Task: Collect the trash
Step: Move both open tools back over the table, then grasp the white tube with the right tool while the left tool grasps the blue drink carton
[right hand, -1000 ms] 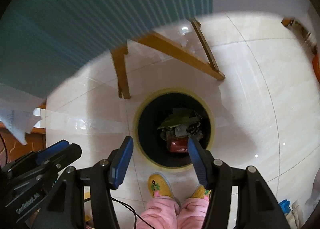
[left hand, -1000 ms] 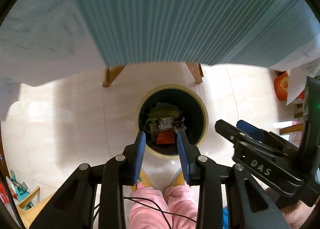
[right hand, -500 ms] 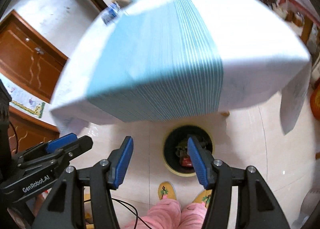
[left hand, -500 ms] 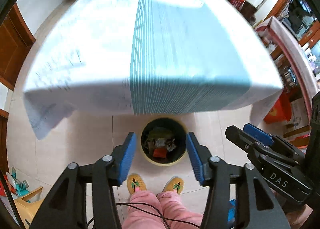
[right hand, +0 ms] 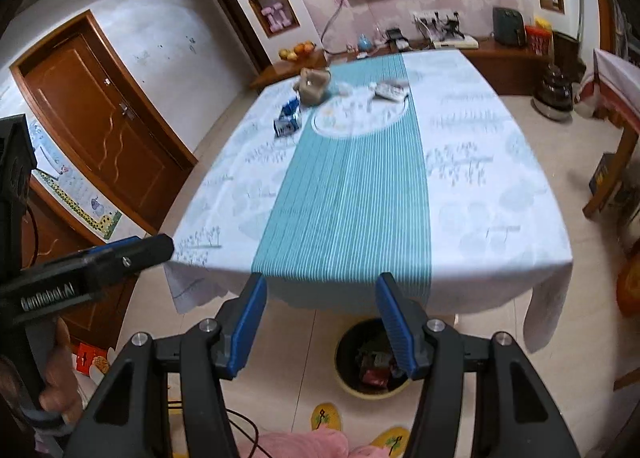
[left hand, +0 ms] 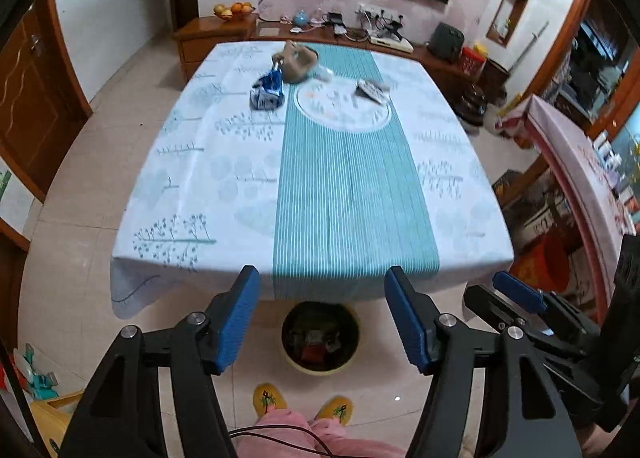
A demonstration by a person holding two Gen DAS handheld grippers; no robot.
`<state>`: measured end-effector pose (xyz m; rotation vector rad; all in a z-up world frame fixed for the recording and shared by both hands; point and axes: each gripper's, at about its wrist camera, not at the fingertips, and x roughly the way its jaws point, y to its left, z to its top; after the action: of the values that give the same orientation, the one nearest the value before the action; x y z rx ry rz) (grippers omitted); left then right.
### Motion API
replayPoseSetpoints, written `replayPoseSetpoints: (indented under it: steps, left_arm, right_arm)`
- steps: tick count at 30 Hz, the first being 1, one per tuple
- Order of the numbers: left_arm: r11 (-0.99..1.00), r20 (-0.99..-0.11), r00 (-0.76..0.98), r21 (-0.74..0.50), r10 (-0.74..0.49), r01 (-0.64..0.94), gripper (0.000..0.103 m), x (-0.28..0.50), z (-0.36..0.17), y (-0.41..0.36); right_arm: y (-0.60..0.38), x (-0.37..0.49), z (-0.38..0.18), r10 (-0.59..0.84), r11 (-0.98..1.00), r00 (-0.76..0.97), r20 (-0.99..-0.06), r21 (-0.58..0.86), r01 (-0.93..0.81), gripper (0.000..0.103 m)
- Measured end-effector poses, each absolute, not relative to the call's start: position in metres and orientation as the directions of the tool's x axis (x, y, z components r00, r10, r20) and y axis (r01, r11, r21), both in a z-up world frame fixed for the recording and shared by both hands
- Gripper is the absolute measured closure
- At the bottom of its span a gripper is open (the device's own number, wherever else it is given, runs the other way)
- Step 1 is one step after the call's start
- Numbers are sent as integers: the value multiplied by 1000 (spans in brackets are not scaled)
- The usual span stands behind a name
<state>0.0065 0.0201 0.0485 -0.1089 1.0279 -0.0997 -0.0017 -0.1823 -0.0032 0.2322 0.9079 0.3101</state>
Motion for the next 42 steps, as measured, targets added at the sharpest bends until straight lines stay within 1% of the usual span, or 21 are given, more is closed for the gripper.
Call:
replayPoseSetpoints:
  steps: [2,4,12,16,17,19,22,26,27,28,29,30,31,36,42]
  left_arm:
    - [990,-846,516,-141,-132,21,37,13,56,23]
    - [990,-845,518,-143,-131,17,32,19,61,26]
    - [987,-844,518,-164,-139,-2,31,70,69,50]
    - [987,-849,506,-156,-151,34,28,104,70,59]
    - [988,-847,511,-151,-150,40,27,109,71,61]
    - [991,-841,524,-124,-135,56,18,129,74,66]
    - [991,-833,536,-110,-133,75,11,152,81,72]
    - [993,-835,537,-91,-119,78,10,188,84,82]
    - [993,-837,533,-95,-121,76,10,199,84,84]
    - [992,-841,526,-104,-127,74,8,210,83,87]
    - [992,-844,521,-109,-130,71,6,216,82,87]
    - [991,-847,514,-116,-132,63,3,226,79,89]
    - [991,-852,507,-122,-131,50,2,237,76,90]
    - [991,-883,458,-128,-101,-27,2,281,50,91]
    - [991,-929,367,-91,-48,-101,2,341,5,81]
  right_arm:
    - [-187,3,3,358,931,586,-727,323,-168,46]
    - [-189,10,8,353,933,595,-722,319,-166,46]
    - [-191,53,28,314,945,637,-704,297,-138,46]
    - [-185,82,42,283,955,664,-693,268,-127,46]
    - [-183,87,44,273,958,671,-689,257,-126,46]
    - [-179,102,51,243,967,687,-685,227,-116,46]
    - [-175,123,60,218,972,702,-678,216,-94,46]
    - [-176,154,68,193,976,709,-679,206,-69,45]
    - [-177,162,70,187,978,706,-683,201,-64,45]
    - [-179,171,71,185,978,702,-687,197,-65,42]
    - [-180,179,71,185,979,697,-693,194,-68,34]
    - [-183,191,71,182,980,689,-701,184,-72,32]
    - [-184,199,70,177,982,684,-707,175,-73,31]
    - [-196,258,57,175,985,638,-750,126,-122,31]
    - [-203,333,23,224,960,557,-800,82,-268,27]
